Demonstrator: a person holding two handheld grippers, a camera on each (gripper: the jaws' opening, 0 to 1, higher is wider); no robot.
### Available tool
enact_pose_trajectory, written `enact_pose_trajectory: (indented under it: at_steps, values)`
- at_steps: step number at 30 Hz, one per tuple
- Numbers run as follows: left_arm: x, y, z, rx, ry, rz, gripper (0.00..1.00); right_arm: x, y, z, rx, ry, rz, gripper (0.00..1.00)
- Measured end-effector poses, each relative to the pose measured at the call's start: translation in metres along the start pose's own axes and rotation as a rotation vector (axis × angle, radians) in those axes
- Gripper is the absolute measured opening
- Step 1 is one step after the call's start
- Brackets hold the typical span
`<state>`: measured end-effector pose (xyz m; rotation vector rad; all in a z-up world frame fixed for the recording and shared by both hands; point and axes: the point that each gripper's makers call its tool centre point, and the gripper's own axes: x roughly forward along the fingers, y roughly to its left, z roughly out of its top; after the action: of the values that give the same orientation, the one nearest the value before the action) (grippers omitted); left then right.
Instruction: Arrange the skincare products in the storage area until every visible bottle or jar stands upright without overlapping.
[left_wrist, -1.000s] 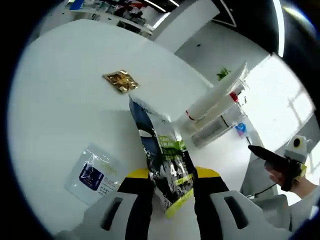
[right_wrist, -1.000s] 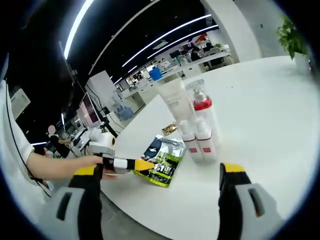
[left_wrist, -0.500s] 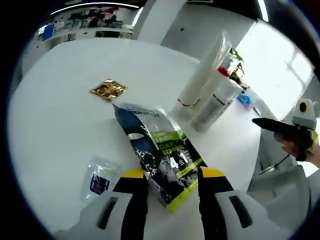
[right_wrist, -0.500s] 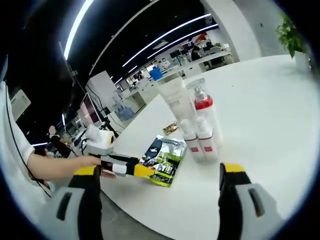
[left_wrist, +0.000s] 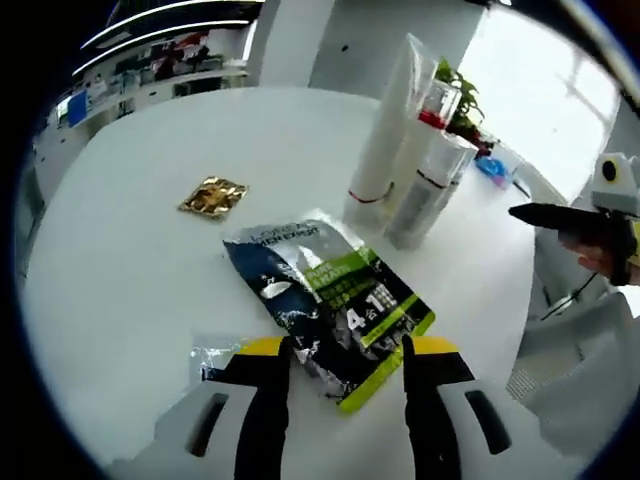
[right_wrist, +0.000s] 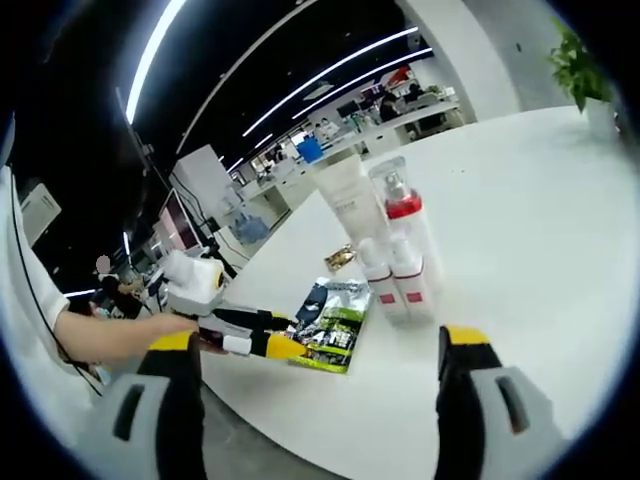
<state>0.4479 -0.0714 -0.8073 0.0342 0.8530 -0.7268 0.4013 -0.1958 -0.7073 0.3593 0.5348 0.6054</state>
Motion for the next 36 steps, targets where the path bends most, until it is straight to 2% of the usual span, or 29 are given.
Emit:
enact_pose_trajectory:
  at_steps: [6, 9, 14, 18, 20, 36]
  values:
    - [-0.003, 0.007, 0.007, 0.098, -0.016, 0.03, 0.43, 0.0, 0.0, 0.0, -0.002, 0.002, 0.0, 0.99]
    - [0.0, 0.004, 0.013, 0.214, -0.032, 0.018, 0.46, -0.001, 0.0, -0.001, 0.0, 0.003, -0.001, 0.99]
    - [0.014, -0.002, 0.009, 0.36, -0.008, -0.007, 0.48, -0.002, -0.001, -0.002, 0.001, 0.002, -0.006, 0.99]
    - [0.023, 0.003, 0.001, 0.376, 0.034, -0.007, 0.48, -0.004, -0.003, -0.002, 0.003, 0.001, -0.013, 0.99]
    - [0.024, 0.004, 0.002, 0.354, 0.024, -0.017, 0.49, -0.005, -0.004, -0.002, 0.005, 0.0, -0.017, 0.99]
    - [0.024, 0.006, 0.005, 0.398, 0.05, -0.056, 0.51, -0.008, -0.005, -0.006, 0.011, 0.001, -0.023, 0.99]
